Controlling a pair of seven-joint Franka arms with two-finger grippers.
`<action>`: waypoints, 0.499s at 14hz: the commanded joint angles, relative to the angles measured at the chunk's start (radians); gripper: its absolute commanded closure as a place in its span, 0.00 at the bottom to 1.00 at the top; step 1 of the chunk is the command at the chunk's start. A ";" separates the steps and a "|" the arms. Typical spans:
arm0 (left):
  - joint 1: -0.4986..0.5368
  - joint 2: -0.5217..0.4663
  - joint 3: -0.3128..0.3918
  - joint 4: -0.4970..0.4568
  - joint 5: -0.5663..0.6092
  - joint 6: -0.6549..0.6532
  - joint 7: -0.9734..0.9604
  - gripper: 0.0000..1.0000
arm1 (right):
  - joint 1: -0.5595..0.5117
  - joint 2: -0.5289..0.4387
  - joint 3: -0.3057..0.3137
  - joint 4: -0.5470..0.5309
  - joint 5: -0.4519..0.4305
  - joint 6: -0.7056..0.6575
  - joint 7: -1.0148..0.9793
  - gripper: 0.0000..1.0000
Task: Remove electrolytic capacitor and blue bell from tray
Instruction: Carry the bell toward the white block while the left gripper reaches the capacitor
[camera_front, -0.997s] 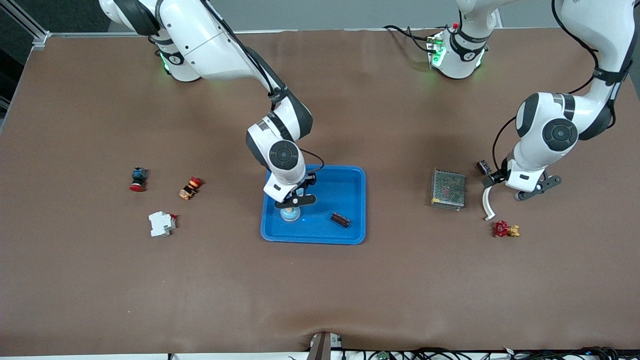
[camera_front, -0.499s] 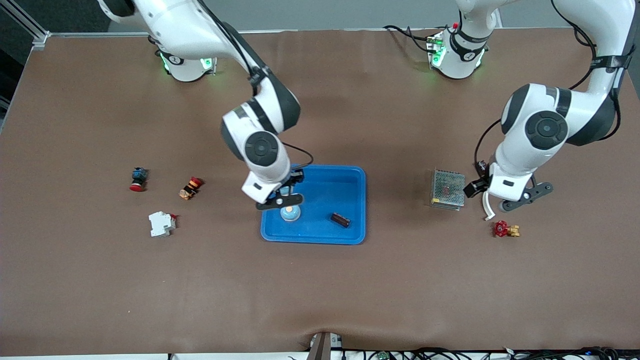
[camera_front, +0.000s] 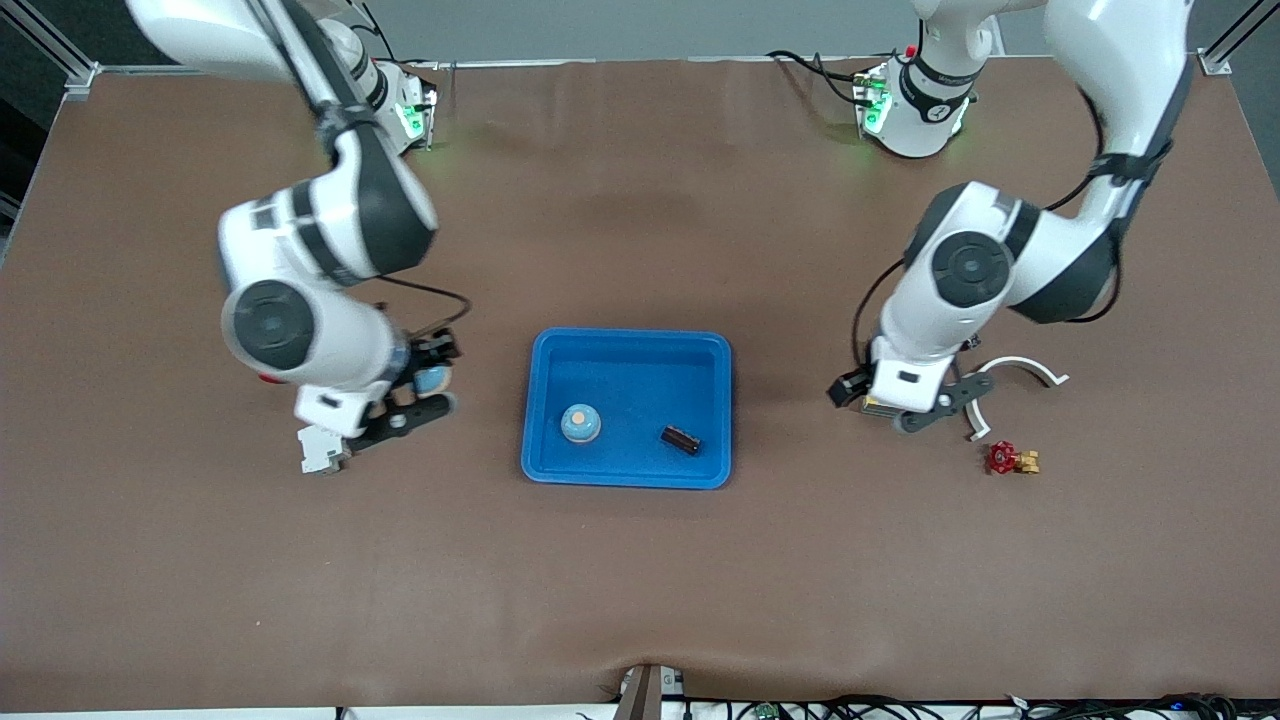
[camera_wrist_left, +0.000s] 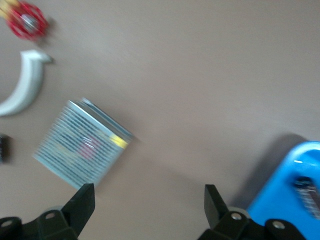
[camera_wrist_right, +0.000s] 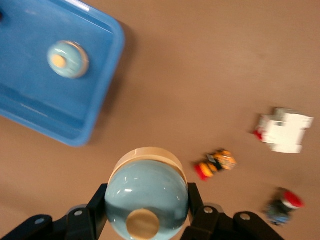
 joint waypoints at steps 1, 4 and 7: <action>-0.099 0.159 0.001 0.187 0.002 -0.026 -0.157 0.12 | -0.129 -0.006 0.015 0.006 -0.022 -0.020 -0.260 0.56; -0.200 0.273 0.012 0.313 0.009 -0.012 -0.286 0.13 | -0.232 0.005 0.015 0.010 -0.096 0.055 -0.501 0.57; -0.327 0.342 0.094 0.405 0.010 0.034 -0.418 0.17 | -0.295 0.032 0.015 0.010 -0.151 0.155 -0.673 0.57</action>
